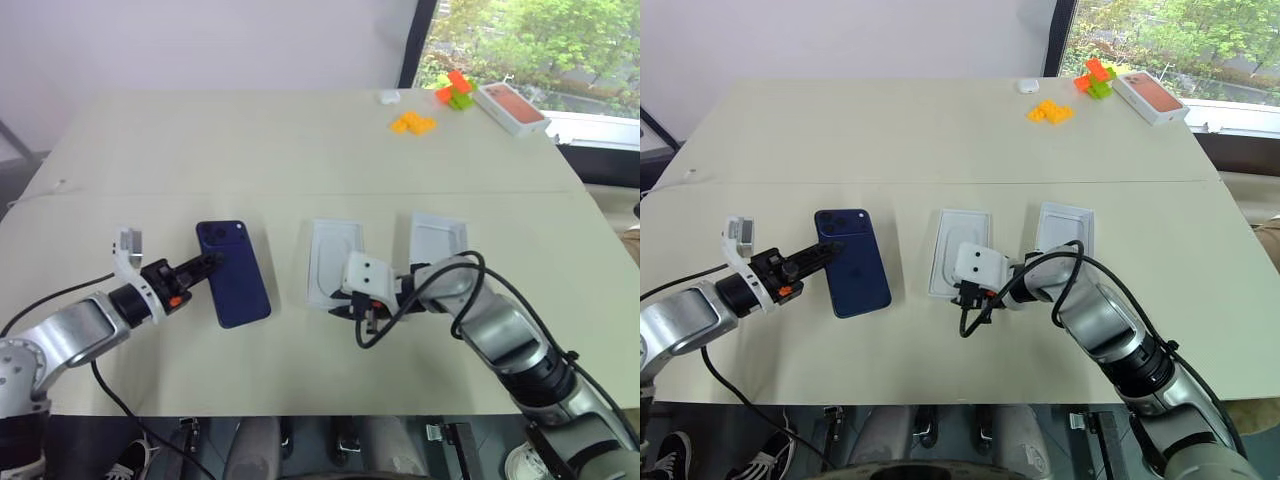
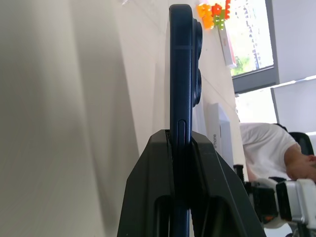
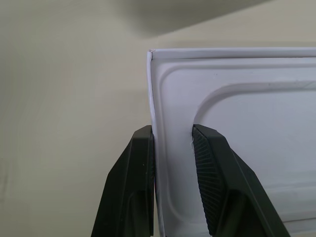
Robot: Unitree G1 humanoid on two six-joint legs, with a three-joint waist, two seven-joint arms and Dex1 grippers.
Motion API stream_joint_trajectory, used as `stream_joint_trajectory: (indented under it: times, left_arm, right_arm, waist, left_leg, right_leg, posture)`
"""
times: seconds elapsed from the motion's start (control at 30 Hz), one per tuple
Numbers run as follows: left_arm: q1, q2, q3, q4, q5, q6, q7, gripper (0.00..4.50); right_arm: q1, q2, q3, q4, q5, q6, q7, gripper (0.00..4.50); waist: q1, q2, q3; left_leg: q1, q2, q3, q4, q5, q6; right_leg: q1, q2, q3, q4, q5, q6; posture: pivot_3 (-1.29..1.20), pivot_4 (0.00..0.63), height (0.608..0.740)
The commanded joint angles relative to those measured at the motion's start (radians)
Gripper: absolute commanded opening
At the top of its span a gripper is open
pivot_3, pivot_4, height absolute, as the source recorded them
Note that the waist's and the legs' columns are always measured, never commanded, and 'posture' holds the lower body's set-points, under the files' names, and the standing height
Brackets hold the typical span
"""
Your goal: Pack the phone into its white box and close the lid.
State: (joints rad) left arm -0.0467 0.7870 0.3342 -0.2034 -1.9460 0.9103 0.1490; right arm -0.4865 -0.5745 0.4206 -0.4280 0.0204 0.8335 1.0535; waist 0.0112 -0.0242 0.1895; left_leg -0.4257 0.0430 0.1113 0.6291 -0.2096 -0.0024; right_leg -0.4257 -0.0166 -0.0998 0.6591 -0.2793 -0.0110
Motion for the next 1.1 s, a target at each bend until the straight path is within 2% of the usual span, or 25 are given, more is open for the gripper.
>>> stream_joint_trajectory:
  times: [0.03, 0.23, 0.33, 0.5, 0.63, 0.8, 0.9, 1.03, 1.1]
  left_arm:
    - [-0.02, 0.011, 0.017, -0.025, -0.026, -0.004, -0.003, 0.0]
    - [-0.012, -0.011, 0.012, -0.064, -0.026, -0.011, 0.022, 0.0]
    - [-0.011, -0.025, 0.011, -0.078, -0.026, -0.013, 0.035, 0.0]
    - [-0.019, -0.032, 0.011, -0.077, -0.026, -0.012, 0.043, 0.0]
    - [-0.055, -0.044, -0.005, -0.069, -0.026, -0.006, 0.046, 0.0]
    - [-0.161, -0.159, -0.007, -0.061, -0.026, -0.007, 0.086, 0.0]
    - [-0.206, -0.188, -0.038, -0.057, -0.026, 0.005, 0.146, 0.0]
    - [-0.247, -0.185, -0.121, -0.034, -0.026, 0.025, 0.206, 0.0]
    - [-0.274, -0.215, -0.152, -0.013, -0.026, 0.024, 0.206, 0.0]
  right_arm:
    - [0.024, -0.036, 0.026, -0.049, 0.049, -0.024, 0.035, 1.16]
    - [0.029, -0.058, 0.042, -0.015, 0.055, -0.103, 0.04, 1.16]
    - [0.028, -0.059, 0.042, -0.002, 0.064, -0.116, 0.043, 1.99]
    - [0.012, -0.064, 0.044, 0.005, 0.069, -0.118, 0.035, 4.41]
    - [-0.033, -0.062, -0.01, 0.058, 0.113, -0.139, 0.063, 4.47]
    - [-0.101, -0.059, -0.134, 0.124, 0.255, -0.116, 0.123, 4.47]
    - [-0.091, -0.08, -0.223, 0.193, 0.298, -0.228, 0.162, 4.47]
    - [-0.062, -0.104, -0.294, 0.303, 0.297, -0.421, 0.199, 4.47]
    - [-0.055, -0.114, -0.316, 0.368, 0.279, -0.507, 0.202, 4.47]
  waist:
    - [-0.001, 0.0, 0.0]
    - [-0.002, 0.0, 0.0]
    - [-0.001, -0.001, 0.0]
    - [0.0, -0.001, 0.0]
    - [0.0, -0.002, 0.001]
    - [0.004, -0.003, 0.001]
    - [0.002, -0.006, 0.0]
    - [0.001, -0.006, 0.0]
    - [0.002, -0.006, 0.0]
  left_leg:
    - [0.0, 0.0, 0.0, 0.0, 0.0, 0.0]
    - [0.0, 0.0, 0.0, 0.0, 0.0, 0.0]
    - [0.0, 0.0, 0.0, 0.0, 0.0, 0.0]
    - [0.0, 0.0, 0.0, 0.001, 0.0, 0.0]
    - [0.0, 0.0, 0.0, 0.001, 0.0, 0.0]
    - [0.0, -0.001, 0.0, 0.002, 0.0, 0.0]
    - [0.0, -0.001, 0.0, 0.002, 0.0, 0.001]
    - [0.0, -0.001, 0.0, 0.002, 0.0, 0.001]
    - [0.001, -0.001, 0.0, 0.003, 0.001, 0.0]
  right_leg:
    - [0.0, 0.0, 0.0, 0.0, 0.0, 0.0]
    - [0.0, 0.0, 0.0, 0.0, 0.0, 0.0]
    - [0.0, 0.0, 0.0, 0.0, 0.0, 0.0]
    - [0.0, 0.0, 0.0, 0.0, 0.0, 0.0]
    - [0.0, 0.0, 0.0, 0.0, 0.0, 0.0]
    - [0.001, 0.0, 0.0, 0.001, 0.0, 0.001]
    - [0.001, 0.0, 0.0, 0.001, 0.0, 0.001]
    - [0.002, 0.001, 0.0, 0.002, 0.0, 0.001]
    - [0.002, 0.001, 0.0, 0.003, 0.0, 0.001]
  posture:
    - [0.0, 0.15, 0.737]
    - [0.0, 0.15, 0.737]
    - [0.0, 0.15, 0.737]
    - [0.0, 0.15, 0.737]
    - [0.0, 0.15, 0.737]
    - [0.0, 0.15, 0.737]
    - [0.0, 0.15, 0.737]
    - [0.0, 0.15, 0.737]
    - [0.0, 0.15, 0.737]
